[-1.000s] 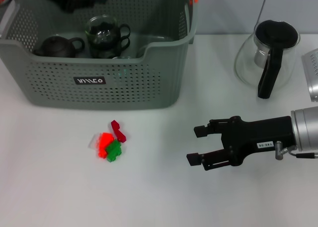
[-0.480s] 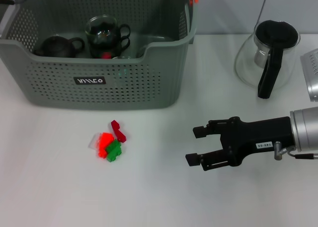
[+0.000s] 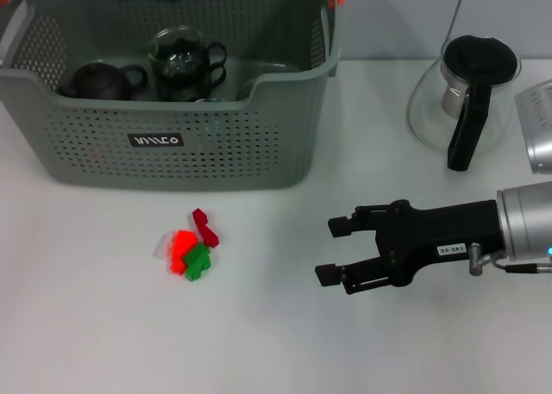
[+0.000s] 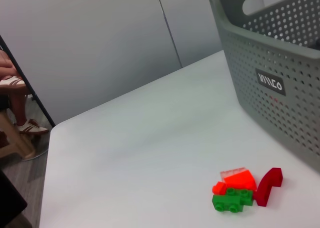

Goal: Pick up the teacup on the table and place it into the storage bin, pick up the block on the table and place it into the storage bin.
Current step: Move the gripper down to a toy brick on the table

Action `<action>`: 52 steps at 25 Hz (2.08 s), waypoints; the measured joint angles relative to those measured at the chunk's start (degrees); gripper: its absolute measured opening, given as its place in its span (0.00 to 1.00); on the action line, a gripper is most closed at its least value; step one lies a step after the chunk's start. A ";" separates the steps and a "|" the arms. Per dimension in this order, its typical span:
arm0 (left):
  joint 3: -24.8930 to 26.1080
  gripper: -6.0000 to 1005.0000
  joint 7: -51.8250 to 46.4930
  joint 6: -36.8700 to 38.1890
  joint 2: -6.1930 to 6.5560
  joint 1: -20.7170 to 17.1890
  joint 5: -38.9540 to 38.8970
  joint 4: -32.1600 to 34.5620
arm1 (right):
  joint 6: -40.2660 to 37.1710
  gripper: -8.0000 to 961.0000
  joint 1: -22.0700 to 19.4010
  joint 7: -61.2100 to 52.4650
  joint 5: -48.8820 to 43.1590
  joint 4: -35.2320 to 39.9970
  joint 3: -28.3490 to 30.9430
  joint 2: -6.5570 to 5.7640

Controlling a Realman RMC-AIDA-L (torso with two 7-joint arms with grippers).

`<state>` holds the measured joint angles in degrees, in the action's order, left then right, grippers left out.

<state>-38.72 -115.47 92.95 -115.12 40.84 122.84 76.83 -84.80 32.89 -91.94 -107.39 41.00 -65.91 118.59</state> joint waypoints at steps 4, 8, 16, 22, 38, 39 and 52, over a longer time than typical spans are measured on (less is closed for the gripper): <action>-0.27 0.86 6.54 12.54 -2.30 -5.41 -4.99 6.56 | 0.36 0.92 0.20 0.37 0.00 -0.13 0.00 0.23; -2.23 0.93 17.43 19.64 -4.55 -11.37 -4.25 9.90 | 0.43 0.92 0.23 -0.10 0.29 -0.45 0.25 0.37; -6.80 0.93 29.15 17.30 -6.65 -15.57 7.03 6.48 | 0.67 0.92 0.42 -0.25 0.49 -2.20 1.23 1.25; -9.75 0.93 33.82 5.28 -6.60 -13.14 15.14 -4.91 | 1.00 0.92 0.87 -0.32 0.48 -4.29 1.81 1.38; -16.50 0.89 38.37 -9.32 -5.79 -8.03 24.61 -17.34 | 2.31 0.92 0.99 -0.65 0.50 -7.57 3.77 1.16; -16.52 0.89 38.47 -9.35 -5.79 -7.99 24.68 -17.38 | 2.42 0.92 1.04 -0.82 0.51 -7.63 3.77 1.20; -19.46 0.83 39.28 -12.50 -6.09 -6.72 28.42 -18.48 | 3.33 0.92 1.58 -1.53 0.69 -7.69 3.78 1.38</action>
<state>-58.18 -76.19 80.44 -121.21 34.12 151.26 58.35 -81.47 34.47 -93.47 -106.69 33.31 -62.14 119.97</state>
